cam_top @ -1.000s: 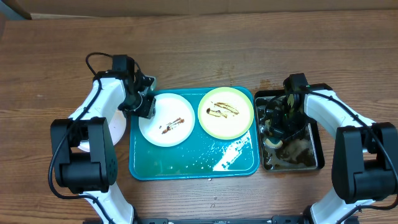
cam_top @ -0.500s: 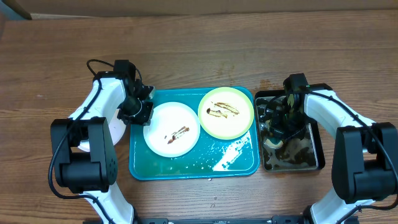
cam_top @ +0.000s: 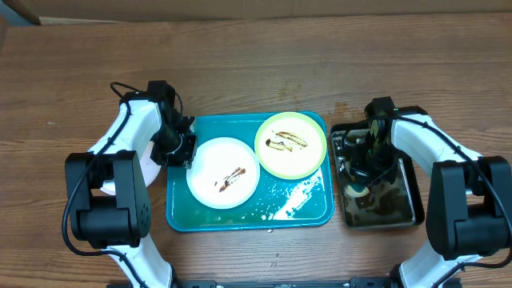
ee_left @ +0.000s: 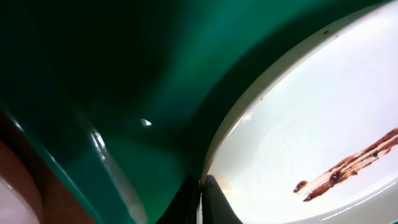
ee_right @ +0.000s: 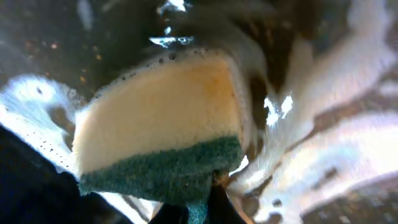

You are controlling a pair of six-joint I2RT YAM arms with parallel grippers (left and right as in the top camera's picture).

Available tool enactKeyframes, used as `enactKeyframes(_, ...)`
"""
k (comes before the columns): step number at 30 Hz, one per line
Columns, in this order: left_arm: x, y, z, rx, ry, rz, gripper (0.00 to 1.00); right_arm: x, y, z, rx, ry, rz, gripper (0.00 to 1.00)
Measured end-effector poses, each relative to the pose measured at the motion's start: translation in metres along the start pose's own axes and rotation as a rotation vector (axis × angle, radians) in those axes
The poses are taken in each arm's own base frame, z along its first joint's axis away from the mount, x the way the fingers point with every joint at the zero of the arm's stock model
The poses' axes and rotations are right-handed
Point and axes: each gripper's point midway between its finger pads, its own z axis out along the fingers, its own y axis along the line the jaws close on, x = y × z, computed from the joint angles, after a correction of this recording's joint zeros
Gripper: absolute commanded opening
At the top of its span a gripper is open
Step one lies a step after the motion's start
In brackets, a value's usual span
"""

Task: Clean dirty plates on tray and stack at the side
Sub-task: 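Dip the sponge in the basin and bring it to the white plate, then scrub the held white plate with the sponge in the right gripper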

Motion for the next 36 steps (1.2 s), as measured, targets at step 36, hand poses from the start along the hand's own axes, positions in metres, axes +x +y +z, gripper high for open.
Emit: enactKeyframes(36,0.01,-0.021,0.007,0.08,0.043,-0.134,0.04,0.116,0.276,-0.043,-0.38,-0.213,-0.733,0.04)
